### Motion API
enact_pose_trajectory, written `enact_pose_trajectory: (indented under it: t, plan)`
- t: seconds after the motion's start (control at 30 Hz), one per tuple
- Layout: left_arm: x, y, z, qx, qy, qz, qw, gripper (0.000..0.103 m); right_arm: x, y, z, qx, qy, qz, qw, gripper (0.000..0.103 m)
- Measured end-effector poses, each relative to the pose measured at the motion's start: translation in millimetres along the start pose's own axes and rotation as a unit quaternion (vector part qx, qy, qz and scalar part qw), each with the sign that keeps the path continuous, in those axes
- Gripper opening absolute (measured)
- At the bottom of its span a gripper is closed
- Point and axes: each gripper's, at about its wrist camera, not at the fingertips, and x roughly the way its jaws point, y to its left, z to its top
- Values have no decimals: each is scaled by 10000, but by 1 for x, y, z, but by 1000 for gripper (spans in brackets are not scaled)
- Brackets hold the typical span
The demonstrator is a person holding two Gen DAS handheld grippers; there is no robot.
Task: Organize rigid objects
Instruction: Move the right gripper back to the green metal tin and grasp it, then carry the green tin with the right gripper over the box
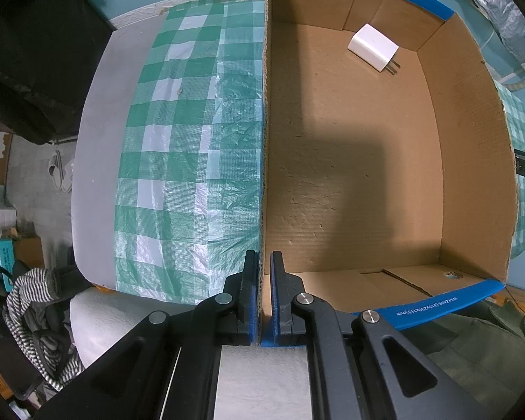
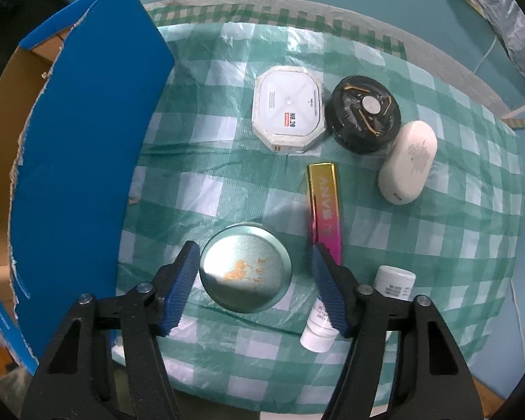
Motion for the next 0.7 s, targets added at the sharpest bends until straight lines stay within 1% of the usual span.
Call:
enact_pose_trajectory:
  t: [0.1,0.2,0.3,0.7]
  plan:
    - [-1,2,0,-23,2,-28,10000,7,3,0,-1,43,-11,10,10000,56]
    - [-2,3,-1,-32,4,-45,10000,7,4,-1,1,50,-45,32,10000,46]
    - [-2,3,-1,-31,3,-47,10000,7,1,-1,-2,43,-128,4,9999,45]
    - [-4,2,-2,-36,-3,-68,10000,7,-19,9,-5,-118,-119,4,9999,45]
